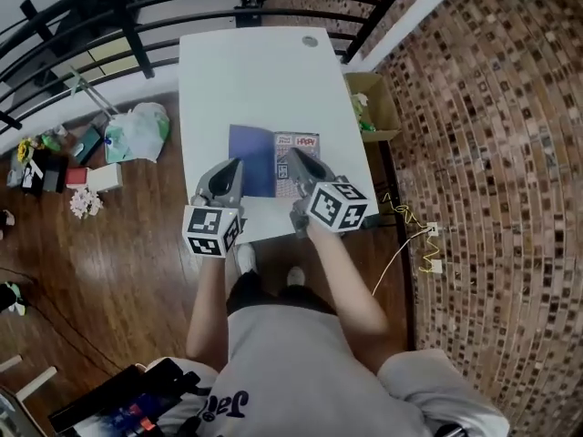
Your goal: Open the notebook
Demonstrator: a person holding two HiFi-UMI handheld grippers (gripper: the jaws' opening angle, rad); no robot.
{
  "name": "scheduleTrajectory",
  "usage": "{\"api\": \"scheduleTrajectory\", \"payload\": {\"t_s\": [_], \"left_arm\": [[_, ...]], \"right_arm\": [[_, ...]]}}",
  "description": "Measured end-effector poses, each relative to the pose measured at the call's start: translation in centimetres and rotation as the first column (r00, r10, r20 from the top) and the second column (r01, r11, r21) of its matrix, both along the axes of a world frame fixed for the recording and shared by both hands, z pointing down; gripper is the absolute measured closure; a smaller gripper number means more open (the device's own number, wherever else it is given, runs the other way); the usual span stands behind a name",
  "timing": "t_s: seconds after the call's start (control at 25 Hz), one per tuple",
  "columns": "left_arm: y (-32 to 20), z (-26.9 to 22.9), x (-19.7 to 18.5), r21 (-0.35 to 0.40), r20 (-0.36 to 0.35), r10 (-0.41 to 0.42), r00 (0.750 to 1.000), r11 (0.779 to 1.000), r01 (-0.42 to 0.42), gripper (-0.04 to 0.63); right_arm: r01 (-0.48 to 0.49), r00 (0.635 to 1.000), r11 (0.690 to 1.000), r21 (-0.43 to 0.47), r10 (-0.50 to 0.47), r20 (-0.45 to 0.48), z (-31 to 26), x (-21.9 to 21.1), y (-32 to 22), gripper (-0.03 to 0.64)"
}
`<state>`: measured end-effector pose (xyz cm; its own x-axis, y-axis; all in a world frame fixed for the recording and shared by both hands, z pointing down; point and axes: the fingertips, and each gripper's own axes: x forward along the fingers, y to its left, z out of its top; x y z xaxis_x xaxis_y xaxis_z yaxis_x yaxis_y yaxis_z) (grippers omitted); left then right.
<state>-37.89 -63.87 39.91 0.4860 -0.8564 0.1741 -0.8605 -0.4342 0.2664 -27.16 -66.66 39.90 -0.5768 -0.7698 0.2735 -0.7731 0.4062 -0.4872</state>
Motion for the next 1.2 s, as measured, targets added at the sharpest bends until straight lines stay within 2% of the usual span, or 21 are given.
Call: {"api": "scheduleTrajectory", "payload": {"t_s": [0.12, 0.24, 0.48, 0.6, 0.76, 0.88, 1.0, 1.2], "left_arm": [[0.6, -3.9, 3.5, 0.122, 0.026, 0.024, 0.999, 0.992, -0.027, 0.58], [2.2, -6.6, 6.4, 0.199, 0.073, 0.052, 0.996, 0.978, -0.066, 0.58], [8.6, -8.3, 13.3, 0.232, 0.095, 0.067, 0.993, 0.969, -0.088, 0.58], [13.9, -8.6, 18.0, 0.227, 0.101, 0.1, 0.99, 0.966, -0.12, 0.58], [21.5, -9.4, 23.1, 0.221, 0.099, 0.108, 0.989, 0.967, -0.127, 0.58], [26.1, -9.4, 24.7, 0.208, 0.124, 0.069, 0.99, 0.974, -0.094, 0.58], [28.9, -9.7, 25.3, 0.214, 0.182, 0.027, 0.983, 0.974, -0.066, 0.58], [30.9, -14.1, 23.7, 0.287, 0.183, -0.035, 0.983, 0.958, -0.019, 0.58]], "right_arm": [[-0.068, 0.998, 0.994, 0.084, 0.069, -0.008, -2.9, 4.9, 2.1, 0.626], [-0.069, 0.991, 0.984, 0.166, 0.087, -0.101, -4.3, 7.8, 4.5, 0.626], [-0.044, 0.968, 0.958, 0.284, 0.111, -0.226, -6.8, 13.0, 12.8, 0.626], [-0.04, 0.964, 0.947, 0.32, 0.121, -0.238, -7.2, 16.2, 18.4, 0.626], [-0.042, 0.962, 0.947, 0.317, 0.124, -0.243, -6.5, 21.1, 25.4, 0.626], [-0.035, 0.968, 0.958, 0.284, 0.104, -0.229, -5.8, 22.5, 29.5, 0.626], [-0.001, 0.97, 0.958, 0.287, 0.071, -0.234, -6.6, 22.2, 32.3, 0.626], [0.047, 0.969, 0.926, 0.374, 0.049, -0.243, -10.8, 20.0, 34.1, 0.626]]}}
